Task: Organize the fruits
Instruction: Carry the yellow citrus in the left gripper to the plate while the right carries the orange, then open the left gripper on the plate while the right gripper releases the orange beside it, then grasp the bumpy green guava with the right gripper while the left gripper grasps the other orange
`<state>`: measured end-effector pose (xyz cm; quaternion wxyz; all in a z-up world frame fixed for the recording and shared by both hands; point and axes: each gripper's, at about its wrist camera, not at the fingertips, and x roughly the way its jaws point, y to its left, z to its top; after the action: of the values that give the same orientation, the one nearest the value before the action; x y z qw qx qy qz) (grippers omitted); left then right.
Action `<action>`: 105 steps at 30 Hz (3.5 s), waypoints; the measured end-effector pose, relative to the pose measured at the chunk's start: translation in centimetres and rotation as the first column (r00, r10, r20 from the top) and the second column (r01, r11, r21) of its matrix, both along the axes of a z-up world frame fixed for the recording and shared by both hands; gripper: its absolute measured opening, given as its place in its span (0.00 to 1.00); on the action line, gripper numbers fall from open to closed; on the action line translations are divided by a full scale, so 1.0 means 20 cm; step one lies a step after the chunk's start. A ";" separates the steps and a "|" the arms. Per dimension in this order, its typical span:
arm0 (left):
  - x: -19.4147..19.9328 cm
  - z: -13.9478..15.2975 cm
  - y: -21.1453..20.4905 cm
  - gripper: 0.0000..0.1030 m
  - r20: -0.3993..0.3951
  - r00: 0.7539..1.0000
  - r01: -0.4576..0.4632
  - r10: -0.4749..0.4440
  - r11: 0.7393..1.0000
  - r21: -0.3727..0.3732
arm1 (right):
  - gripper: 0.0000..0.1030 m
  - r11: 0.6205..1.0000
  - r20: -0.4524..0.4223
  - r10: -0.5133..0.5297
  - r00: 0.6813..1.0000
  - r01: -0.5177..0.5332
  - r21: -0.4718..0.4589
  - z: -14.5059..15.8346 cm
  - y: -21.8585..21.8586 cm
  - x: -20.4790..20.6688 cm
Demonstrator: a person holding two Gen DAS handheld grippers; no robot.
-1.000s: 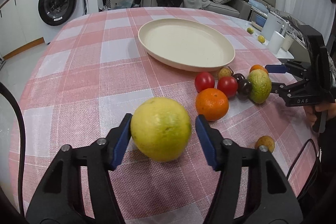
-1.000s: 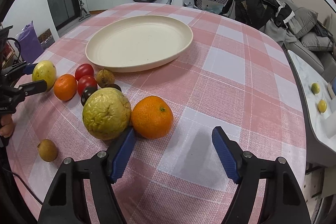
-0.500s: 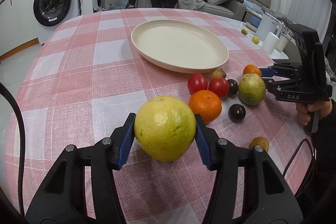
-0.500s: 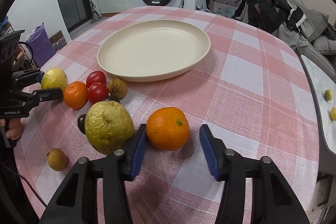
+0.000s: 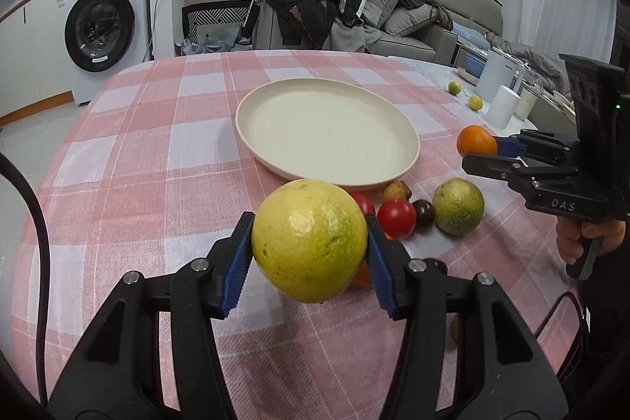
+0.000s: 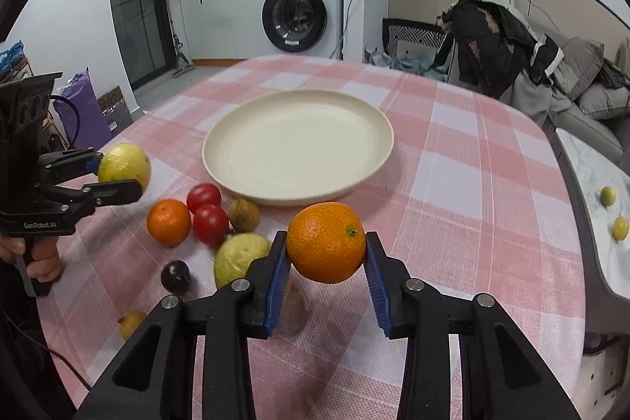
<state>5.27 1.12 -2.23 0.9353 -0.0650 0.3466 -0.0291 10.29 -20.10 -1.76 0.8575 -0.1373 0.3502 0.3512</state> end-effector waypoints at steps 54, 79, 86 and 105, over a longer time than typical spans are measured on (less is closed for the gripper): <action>0.38 -0.02 -0.02 0.49 0.046 0.998 -0.033 0.032 0.999 0.031 | 0.37 0.984 -0.099 -0.078 0.992 0.092 0.154 -0.01 0.20 0.27; 0.19 0.09 -0.04 0.86 0.096 0.995 -0.041 0.037 0.999 0.037 | 0.78 0.989 -0.033 -0.070 0.997 0.073 0.128 0.04 0.18 0.18; 0.06 0.15 -0.04 0.99 0.127 0.991 -0.052 0.045 0.997 0.052 | 1.00 0.990 0.002 -0.052 0.999 0.051 0.128 0.09 0.15 0.08; -0.11 0.09 -0.10 0.99 0.092 0.996 -0.023 0.016 0.997 0.075 | 1.00 0.992 -0.034 -0.096 0.995 0.098 0.084 0.09 0.06 -0.04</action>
<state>3.12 -0.96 -0.40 0.9522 -0.0314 0.3039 -0.0095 9.52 -18.97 -0.03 0.8732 -0.0779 0.3540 0.3258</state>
